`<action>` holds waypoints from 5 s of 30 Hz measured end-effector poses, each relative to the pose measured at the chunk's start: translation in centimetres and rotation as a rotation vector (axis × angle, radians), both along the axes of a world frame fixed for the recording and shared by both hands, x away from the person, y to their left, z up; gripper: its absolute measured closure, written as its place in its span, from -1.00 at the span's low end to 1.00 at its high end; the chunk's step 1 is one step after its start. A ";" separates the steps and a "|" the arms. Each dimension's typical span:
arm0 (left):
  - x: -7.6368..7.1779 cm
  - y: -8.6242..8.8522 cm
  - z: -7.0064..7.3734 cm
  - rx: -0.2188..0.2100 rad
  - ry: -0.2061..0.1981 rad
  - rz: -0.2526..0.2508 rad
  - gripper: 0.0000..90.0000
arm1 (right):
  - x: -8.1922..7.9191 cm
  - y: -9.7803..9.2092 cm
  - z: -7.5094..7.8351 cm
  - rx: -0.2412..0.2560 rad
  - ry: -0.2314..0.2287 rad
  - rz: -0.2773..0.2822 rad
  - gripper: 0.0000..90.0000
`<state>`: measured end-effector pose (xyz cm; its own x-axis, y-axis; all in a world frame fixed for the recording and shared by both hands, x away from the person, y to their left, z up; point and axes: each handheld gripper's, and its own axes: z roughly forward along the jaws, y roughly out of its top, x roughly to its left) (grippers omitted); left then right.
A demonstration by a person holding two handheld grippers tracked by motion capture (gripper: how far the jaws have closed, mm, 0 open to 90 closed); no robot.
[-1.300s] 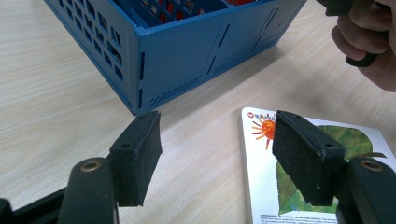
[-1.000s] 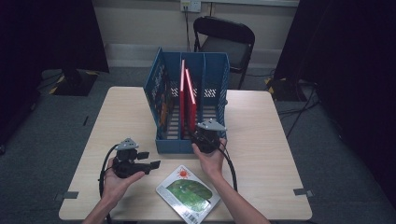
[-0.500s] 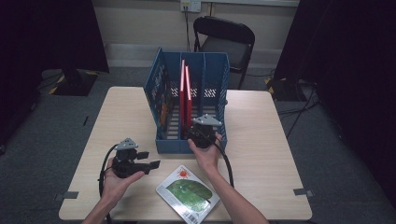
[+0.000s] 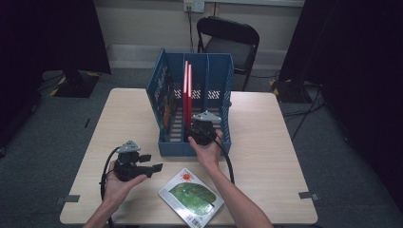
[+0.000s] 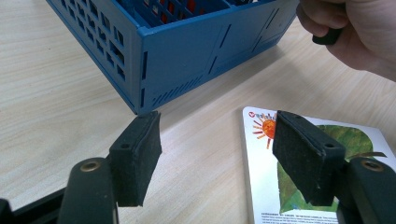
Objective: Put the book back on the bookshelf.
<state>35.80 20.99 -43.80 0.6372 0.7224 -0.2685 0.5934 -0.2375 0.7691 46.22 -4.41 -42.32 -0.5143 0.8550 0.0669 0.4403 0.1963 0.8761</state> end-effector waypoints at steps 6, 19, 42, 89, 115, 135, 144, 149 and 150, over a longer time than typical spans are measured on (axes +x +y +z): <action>0.0 -0.1 0.0 0.002 0.001 0.000 -0.28 | 0.8 0.3 0.1 -0.010 0.011 -0.005 0.57; 0.0 0.1 0.0 0.000 0.000 -0.001 -0.28 | 0.5 -0.1 0.3 0.001 0.005 0.052 0.44; 0.0 0.0 0.0 0.000 0.004 -0.004 -0.28 | 1.2 -0.6 -0.1 -0.019 0.017 0.056 0.69; -0.1 -2.2 -0.7 0.045 0.103 -0.113 0.20 | -9.2 -8.9 -0.8 -0.048 0.085 0.230 0.40; -0.6 -5.9 -3.1 0.128 0.097 -0.205 0.56 | -16.1 -11.8 -4.7 -0.156 0.227 0.357 0.18; -0.4 -6.3 -3.7 0.152 0.100 -0.226 0.69 | -18.2 -14.3 -5.7 -0.204 0.297 0.331 0.16; -0.4 -6.2 -3.7 0.163 0.083 -0.211 0.60 | -17.6 -14.2 -5.7 -0.202 0.266 0.330 0.19; -0.6 -6.5 -3.6 0.169 0.094 -0.190 0.51 | -16.7 -13.9 -5.7 -0.210 0.257 0.312 0.19; -0.6 -6.5 -3.6 0.149 0.104 -0.205 0.51 | -16.5 -13.9 -5.6 -0.214 0.254 0.312 0.19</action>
